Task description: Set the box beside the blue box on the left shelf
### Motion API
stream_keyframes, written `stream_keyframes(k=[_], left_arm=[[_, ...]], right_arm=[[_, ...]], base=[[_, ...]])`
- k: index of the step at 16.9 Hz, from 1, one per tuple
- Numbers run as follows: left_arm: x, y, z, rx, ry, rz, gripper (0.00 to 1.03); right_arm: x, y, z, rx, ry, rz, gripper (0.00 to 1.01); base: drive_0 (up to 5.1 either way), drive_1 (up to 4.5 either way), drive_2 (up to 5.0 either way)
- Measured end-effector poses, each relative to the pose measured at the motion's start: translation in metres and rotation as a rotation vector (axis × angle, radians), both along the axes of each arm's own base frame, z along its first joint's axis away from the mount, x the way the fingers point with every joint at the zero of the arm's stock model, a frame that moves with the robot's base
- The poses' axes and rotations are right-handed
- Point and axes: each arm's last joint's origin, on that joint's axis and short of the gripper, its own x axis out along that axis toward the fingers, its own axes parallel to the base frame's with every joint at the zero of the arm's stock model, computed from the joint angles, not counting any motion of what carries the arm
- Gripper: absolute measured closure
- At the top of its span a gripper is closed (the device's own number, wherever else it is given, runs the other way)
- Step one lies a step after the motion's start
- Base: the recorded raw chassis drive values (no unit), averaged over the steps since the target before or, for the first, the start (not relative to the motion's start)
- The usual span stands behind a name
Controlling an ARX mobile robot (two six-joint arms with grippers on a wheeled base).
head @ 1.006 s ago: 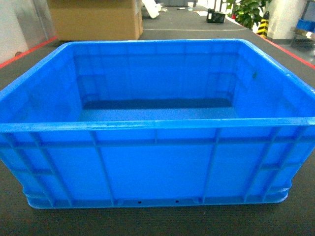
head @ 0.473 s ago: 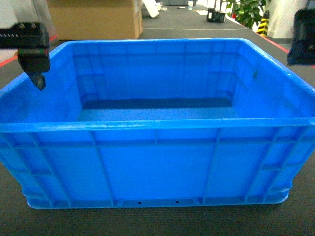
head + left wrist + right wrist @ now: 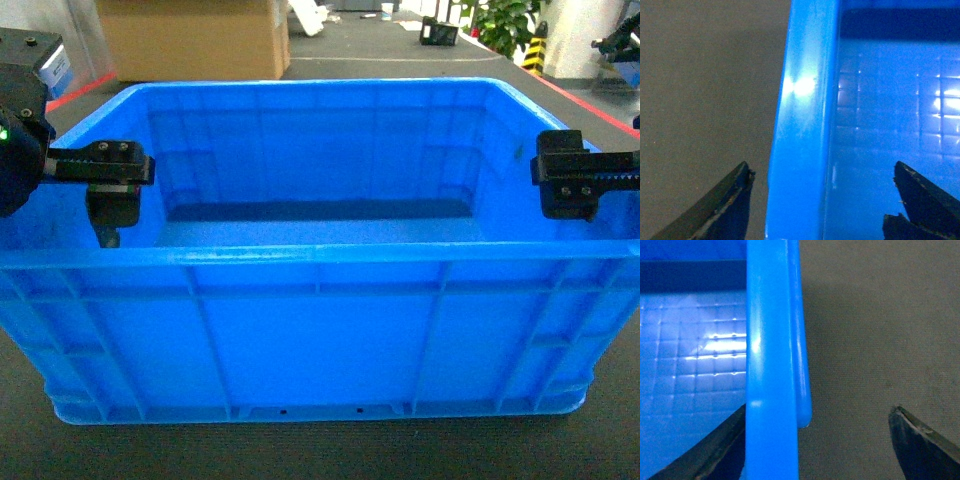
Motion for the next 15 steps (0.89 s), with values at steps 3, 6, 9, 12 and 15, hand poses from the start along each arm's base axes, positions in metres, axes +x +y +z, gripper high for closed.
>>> stream_keyframes(k=[3,6,9,12,15], left_arm=[[-0.002,0.006,0.000,-0.041,0.019,0.035,0.47],[-0.007,0.012,0.008,-0.086,-0.024,0.040,0.78],[-0.022,0.013,0.007,-0.080,-0.062,0.024,0.87],[-0.045,0.010,0.013,-0.041,-0.137,0.011,0.87],[-0.085,-0.006,0.031,0.084,-0.393,-0.021,0.87]], right_arm=[[-0.004,0.000,0.003,0.019,0.008,-0.002,0.43],[-0.020,0.008,0.008,0.081,-0.008,-0.030,0.74],[-0.034,0.012,0.009,0.110,-0.034,-0.019,0.90],[-0.052,0.013,0.011,0.099,-0.092,-0.018,0.90],[-0.090,0.012,0.031,0.070,-0.289,-0.027,0.90]], base=[[0.0,0.00,0.0],[0.0,0.00,0.0],[0.0,0.00,0.0],[0.0,0.00,0.0],[0.0,0.00,0.0]])
